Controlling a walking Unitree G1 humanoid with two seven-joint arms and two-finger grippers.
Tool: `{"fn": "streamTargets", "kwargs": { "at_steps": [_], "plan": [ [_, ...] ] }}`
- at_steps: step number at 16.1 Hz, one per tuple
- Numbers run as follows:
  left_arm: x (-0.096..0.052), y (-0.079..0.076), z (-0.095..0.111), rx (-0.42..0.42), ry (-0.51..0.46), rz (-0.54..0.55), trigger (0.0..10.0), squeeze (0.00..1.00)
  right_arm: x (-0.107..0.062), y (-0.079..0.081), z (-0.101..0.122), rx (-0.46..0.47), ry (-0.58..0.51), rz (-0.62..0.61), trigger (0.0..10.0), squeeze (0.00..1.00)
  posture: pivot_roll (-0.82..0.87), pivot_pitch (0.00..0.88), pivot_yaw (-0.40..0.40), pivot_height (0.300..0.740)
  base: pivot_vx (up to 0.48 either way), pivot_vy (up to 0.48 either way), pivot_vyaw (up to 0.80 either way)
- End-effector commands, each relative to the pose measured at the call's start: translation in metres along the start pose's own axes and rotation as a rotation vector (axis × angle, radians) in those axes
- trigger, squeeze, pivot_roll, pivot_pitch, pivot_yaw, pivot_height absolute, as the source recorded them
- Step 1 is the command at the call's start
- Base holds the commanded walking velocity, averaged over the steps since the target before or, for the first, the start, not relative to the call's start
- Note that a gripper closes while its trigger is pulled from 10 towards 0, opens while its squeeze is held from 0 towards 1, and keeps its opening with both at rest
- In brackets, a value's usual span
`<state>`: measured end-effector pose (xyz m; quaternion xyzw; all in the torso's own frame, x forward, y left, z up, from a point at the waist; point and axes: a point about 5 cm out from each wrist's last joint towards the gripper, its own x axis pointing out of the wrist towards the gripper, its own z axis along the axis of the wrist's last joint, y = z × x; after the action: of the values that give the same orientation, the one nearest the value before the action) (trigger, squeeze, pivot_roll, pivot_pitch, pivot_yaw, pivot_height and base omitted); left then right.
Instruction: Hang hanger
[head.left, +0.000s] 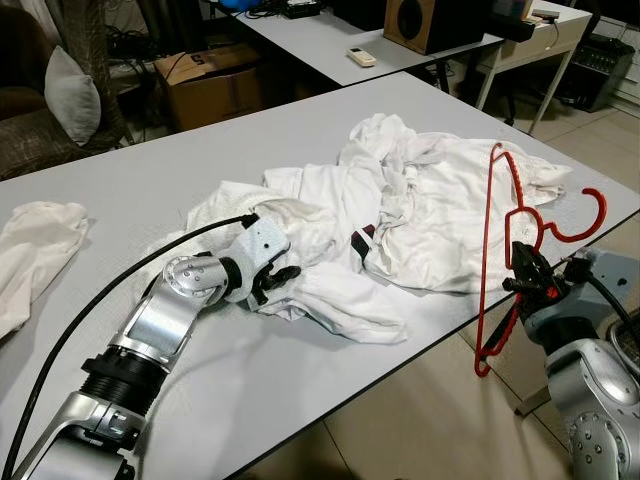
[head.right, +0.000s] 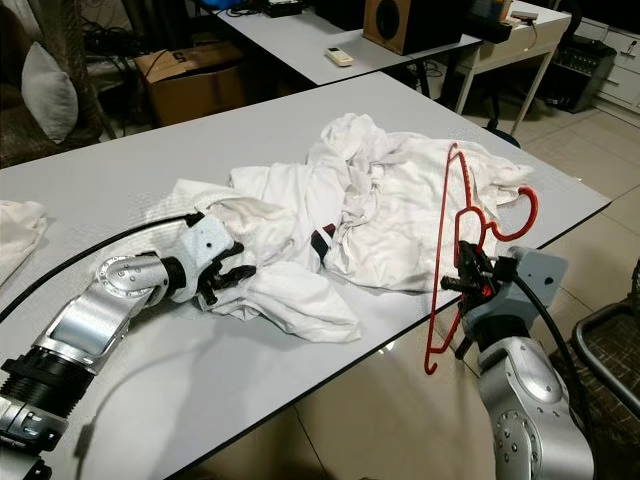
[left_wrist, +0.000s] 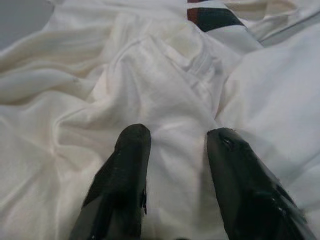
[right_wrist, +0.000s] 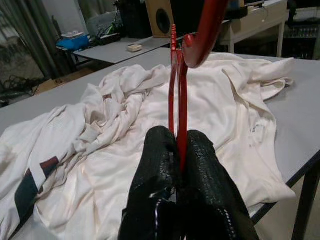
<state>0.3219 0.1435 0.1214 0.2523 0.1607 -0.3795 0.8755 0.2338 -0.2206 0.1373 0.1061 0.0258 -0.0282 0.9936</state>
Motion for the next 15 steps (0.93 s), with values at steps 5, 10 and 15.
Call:
{"fn": "streamTargets", "kwargs": {
  "at_steps": [5,10,15],
  "plan": [
    [0.002,-0.001,0.001,0.009,-0.016,0.011,0.0,0.0,0.001,0.005,0.006,-0.007,-0.014,0.013,10.0,0.0,-0.2,0.0,0.044,0.74,0.0,0.0,0.0],
    [0.001,-0.002,-0.004,0.041,0.012,0.009,0.0,0.0,0.003,0.006,0.007,-0.009,-0.016,0.02,10.0,0.0,-0.2,0.0,0.043,0.74,0.0,0.0,0.0],
    [-0.001,0.002,-0.009,0.092,0.026,0.037,0.0,0.0,0.004,0.008,0.007,-0.01,-0.019,0.025,10.0,0.0,-0.2,0.0,0.042,0.74,0.0,0.0,0.0]
  ]
}}
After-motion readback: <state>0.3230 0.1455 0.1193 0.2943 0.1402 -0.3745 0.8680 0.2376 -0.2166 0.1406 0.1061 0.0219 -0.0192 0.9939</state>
